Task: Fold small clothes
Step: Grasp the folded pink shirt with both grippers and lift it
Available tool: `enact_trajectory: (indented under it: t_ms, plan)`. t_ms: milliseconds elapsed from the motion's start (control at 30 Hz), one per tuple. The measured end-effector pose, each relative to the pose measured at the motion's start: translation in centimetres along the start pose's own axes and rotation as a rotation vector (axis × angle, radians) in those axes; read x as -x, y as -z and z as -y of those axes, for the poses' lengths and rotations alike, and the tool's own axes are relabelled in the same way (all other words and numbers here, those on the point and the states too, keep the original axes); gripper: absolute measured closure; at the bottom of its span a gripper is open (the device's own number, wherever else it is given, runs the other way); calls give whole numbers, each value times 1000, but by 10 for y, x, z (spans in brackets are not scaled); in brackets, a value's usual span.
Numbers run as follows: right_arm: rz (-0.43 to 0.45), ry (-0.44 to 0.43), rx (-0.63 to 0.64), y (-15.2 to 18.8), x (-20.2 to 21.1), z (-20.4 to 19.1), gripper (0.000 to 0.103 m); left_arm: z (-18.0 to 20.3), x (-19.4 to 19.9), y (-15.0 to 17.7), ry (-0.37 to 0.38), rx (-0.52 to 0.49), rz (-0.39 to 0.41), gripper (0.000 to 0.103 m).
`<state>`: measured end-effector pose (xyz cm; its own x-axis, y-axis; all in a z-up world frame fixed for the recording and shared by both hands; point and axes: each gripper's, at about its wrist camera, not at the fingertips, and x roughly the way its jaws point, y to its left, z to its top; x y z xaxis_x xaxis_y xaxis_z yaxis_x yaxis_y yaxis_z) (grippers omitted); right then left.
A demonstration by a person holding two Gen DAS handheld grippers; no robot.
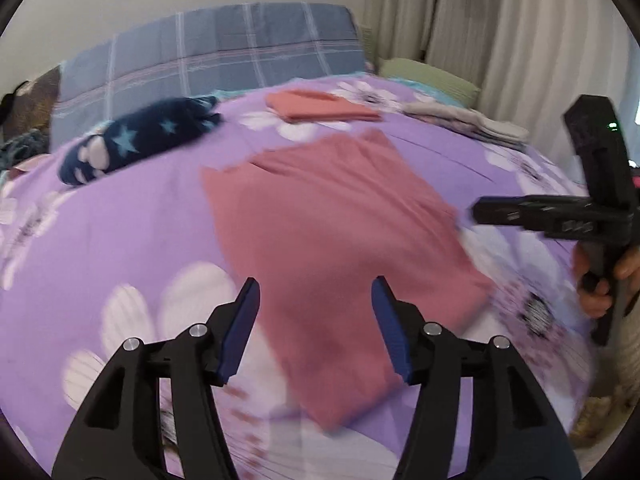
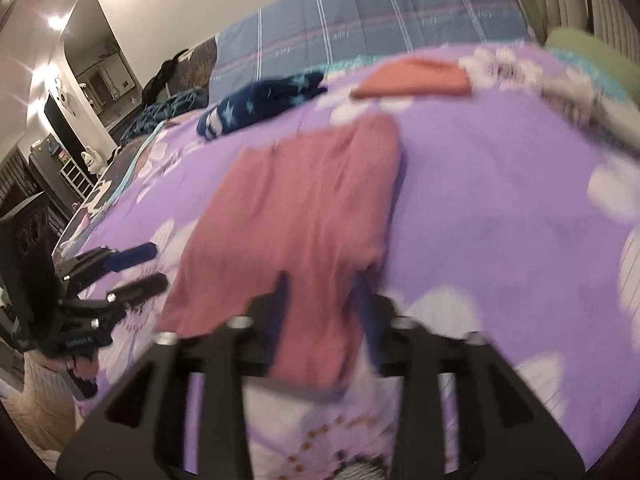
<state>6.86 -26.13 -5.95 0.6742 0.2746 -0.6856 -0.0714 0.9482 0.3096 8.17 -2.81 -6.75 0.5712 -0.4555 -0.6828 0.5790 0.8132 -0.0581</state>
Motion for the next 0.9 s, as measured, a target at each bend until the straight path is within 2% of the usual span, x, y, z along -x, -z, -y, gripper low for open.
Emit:
enact_trajectory:
  t_ms: [100, 200, 267, 367, 467, 600, 667, 700, 767, 833, 900]
  plan:
    - [-31, -46, -23, -18, -16, 17, 51, -21, -23, -11, 11, 60, -37, 40]
    - [-103, -56, -97, -29, -45, 37, 49, -41, -53, -13, 30, 141, -108, 40]
    - [-148, -96, -104, -31, -64, 42, 48, -57, -73, -10, 110, 224, -153, 40]
    - [-152, -138, -73, -40, -79, 43, 43, -68, -84, -17, 195, 273, -149, 40]
    - [-157, -198, -89, -57, -94, 48, 45, -69, -98, -27, 224, 272, -159, 40]
    - [-217, -290, -128, -80, -133, 56, 58, -75, -118, -43, 251, 282, -162, 40]
    - [-235, -296, -111, -86, -148, 51, 63, -75, -125, -50, 243, 282, -157, 48]
    - [-235, -285, -93, -88, -153, 47, 68, -74, -126, -52, 239, 275, -157, 61]
    - [-233, -249, -75, -92, -158, 40, 80, -67, -123, -57, 204, 243, -149, 77]
    - [-209, -216, -75, -92, -149, 36, 86, -54, -107, -65, 162, 177, -110, 80]
    - [-148, -179, -25, -92, -128, 26, 86, -39, -78, -75, 143, 113, -33, 81]
